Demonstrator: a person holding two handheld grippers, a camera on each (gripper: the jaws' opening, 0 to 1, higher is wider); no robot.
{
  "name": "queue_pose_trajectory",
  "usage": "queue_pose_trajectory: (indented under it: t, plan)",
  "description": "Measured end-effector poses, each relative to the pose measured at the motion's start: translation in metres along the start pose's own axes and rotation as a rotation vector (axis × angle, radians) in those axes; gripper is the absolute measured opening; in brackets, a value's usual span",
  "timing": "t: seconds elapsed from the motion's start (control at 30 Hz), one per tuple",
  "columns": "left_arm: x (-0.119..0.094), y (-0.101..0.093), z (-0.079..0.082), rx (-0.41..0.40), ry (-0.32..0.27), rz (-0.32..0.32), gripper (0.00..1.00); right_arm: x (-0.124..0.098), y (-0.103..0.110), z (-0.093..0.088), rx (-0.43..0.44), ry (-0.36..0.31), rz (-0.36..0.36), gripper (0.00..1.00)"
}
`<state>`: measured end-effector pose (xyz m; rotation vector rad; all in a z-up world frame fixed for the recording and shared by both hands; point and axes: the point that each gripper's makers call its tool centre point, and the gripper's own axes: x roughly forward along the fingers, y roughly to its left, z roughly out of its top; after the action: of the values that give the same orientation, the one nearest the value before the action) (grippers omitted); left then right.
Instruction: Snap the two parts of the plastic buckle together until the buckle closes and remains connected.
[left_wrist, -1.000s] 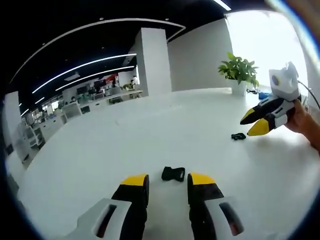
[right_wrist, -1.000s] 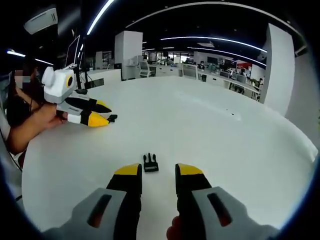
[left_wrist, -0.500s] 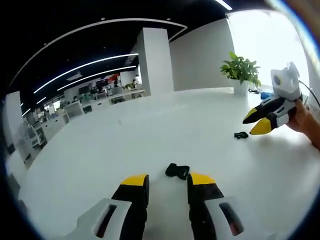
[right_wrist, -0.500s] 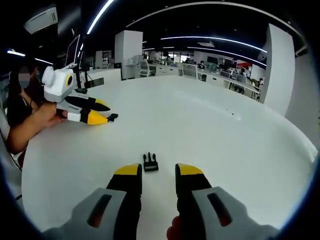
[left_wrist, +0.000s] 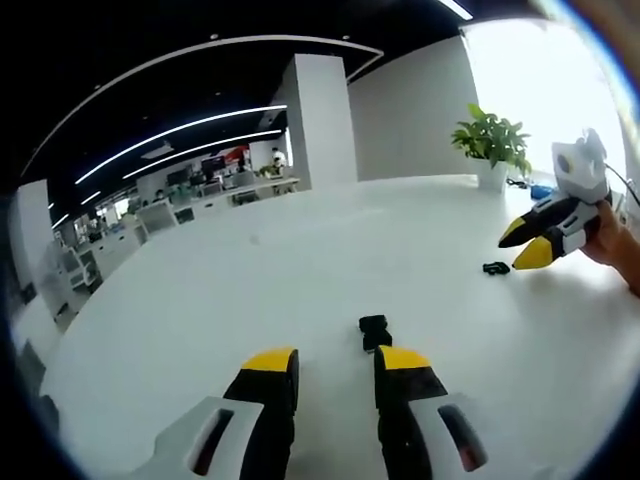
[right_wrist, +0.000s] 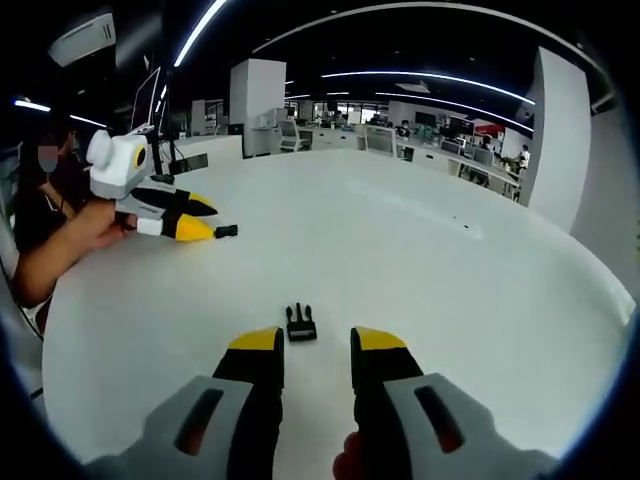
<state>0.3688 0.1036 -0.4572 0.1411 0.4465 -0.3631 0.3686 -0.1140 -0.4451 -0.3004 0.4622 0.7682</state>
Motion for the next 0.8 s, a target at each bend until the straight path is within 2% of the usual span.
queue_pose_trajectory:
  t: [0.27,0.37,0.57,0.8]
  plan:
    - [-0.003,0.004,-0.001,-0.013,0.005,0.006,0.3,0.0,0.0,-0.001,-0.001,0.003,-0.001,0.27]
    - [-0.006,-0.001,-0.002,-0.021,0.01,-0.012,0.3,0.0,0.0,0.0,0.001,0.0,-0.001,0.27]
    - [-0.008,-0.009,0.005,-0.048,-0.022,-0.044,0.31,0.0,0.001,0.001,-0.001,-0.005,0.003,0.27]
    - [-0.004,-0.022,0.005,-0.045,-0.013,-0.084,0.3,0.002,0.003,0.002,0.008,-0.013,0.018,0.24]
